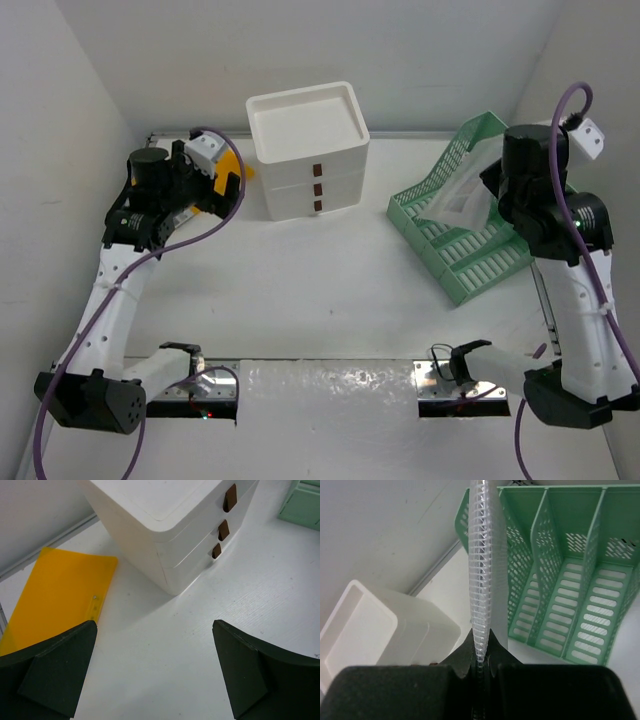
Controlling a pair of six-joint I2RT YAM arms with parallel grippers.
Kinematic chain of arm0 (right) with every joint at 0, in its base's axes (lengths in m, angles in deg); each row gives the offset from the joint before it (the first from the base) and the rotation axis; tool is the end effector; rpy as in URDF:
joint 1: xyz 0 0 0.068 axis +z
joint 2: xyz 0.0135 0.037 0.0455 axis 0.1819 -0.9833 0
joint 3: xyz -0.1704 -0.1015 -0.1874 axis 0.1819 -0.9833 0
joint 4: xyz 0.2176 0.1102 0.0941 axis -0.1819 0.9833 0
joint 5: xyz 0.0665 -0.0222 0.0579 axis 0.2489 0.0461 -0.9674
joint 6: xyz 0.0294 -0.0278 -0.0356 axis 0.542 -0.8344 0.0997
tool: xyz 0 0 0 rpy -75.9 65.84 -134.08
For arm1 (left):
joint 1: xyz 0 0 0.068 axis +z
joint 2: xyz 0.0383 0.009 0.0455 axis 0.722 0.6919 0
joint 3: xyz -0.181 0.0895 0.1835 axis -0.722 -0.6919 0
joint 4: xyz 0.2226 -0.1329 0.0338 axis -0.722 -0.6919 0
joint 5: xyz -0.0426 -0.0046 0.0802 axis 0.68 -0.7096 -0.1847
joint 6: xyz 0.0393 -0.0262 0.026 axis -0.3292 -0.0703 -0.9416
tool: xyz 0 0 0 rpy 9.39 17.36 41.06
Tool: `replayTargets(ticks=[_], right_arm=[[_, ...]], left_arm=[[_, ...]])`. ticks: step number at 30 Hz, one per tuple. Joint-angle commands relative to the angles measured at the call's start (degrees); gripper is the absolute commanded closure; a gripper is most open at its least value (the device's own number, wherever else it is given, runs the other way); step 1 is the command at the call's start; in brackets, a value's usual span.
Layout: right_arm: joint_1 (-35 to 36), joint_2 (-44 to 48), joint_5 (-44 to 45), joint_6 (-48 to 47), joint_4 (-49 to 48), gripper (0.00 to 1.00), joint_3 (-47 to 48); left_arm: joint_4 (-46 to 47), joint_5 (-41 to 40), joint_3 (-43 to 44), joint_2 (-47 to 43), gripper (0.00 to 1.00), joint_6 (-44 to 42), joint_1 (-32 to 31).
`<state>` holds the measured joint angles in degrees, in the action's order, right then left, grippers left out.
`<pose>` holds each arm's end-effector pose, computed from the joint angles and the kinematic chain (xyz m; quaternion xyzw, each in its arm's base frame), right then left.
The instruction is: Organize the desk
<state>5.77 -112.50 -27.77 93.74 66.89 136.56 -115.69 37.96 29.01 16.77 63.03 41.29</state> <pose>0.1820 0.0297 0.4904 0.4406 0.6994 0.0575 0.5598 0.2242 -0.0323 0.3863 0.2848 0.7804 -0.0777 0.5512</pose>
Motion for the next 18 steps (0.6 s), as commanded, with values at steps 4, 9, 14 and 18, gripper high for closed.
replayTargets(ticks=[4, 9, 14, 18], right_arm=[[-0.1, 1.0, 10.4, 4.0, -0.3, 1.00, 0.9], [-0.1, -0.6, 14.4, 9.6, 5.5, 1.00, 0.2], [-0.1, 0.4, 10.9, 9.7, 3.8, 1.00, 0.6], [-0.1, -0.6, 10.4, 3.1, -0.9, 1.00, 2.9]], left_arm=[[0.2, 2.1, 3.2, 0.6, 0.00, 1.9, -0.2], [-0.2, 2.1, 3.6, 0.6, 0.00, 2.2, -0.2], [-0.8, 1.9, 3.8, 0.7, 0.00, 1.6, -0.2], [-0.8, 2.0, 3.8, 1.1, 0.00, 1.7, -0.2]])
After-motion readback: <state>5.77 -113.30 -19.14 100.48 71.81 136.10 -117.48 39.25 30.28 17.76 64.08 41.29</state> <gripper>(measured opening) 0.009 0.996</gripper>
